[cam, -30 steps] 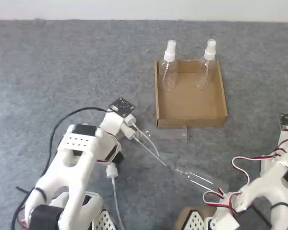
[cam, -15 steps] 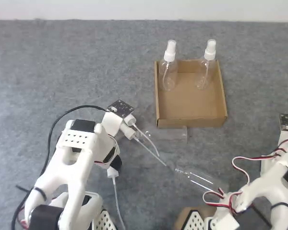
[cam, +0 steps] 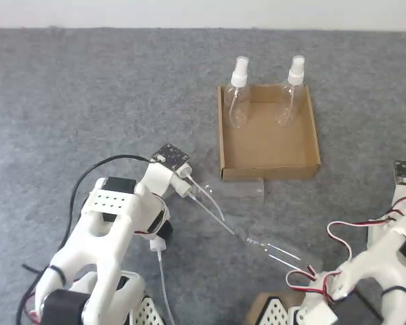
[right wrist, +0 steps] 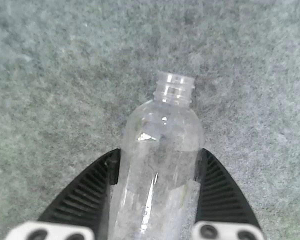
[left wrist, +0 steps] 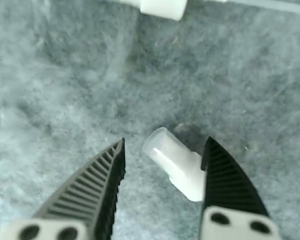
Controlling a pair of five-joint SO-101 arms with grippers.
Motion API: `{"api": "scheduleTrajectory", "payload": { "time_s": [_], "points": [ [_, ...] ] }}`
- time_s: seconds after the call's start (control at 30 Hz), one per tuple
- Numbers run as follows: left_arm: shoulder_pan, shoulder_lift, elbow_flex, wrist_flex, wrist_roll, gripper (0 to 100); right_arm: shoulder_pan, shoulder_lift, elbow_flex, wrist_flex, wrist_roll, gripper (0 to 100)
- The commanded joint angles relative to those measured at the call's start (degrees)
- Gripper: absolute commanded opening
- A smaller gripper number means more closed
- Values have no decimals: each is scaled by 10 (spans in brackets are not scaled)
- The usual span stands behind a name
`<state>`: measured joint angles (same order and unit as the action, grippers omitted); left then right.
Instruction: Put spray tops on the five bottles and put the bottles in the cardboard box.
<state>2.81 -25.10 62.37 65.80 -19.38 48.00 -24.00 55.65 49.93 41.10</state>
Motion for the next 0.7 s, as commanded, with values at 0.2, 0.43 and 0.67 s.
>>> {"api": "scheduleTrajectory", "payload": {
  "time_s": [0.2,0.43,0.67],
  "points": [
    [53,-10,-1,34,-39,145,2,-4,0,-1,7,106],
    [55,-10,5,29,-59,173,3,-2,0,-2,7,106],
    [44,-14,-36,68,-68,221,4,-3,0,-2,7,106]
  ]
}}
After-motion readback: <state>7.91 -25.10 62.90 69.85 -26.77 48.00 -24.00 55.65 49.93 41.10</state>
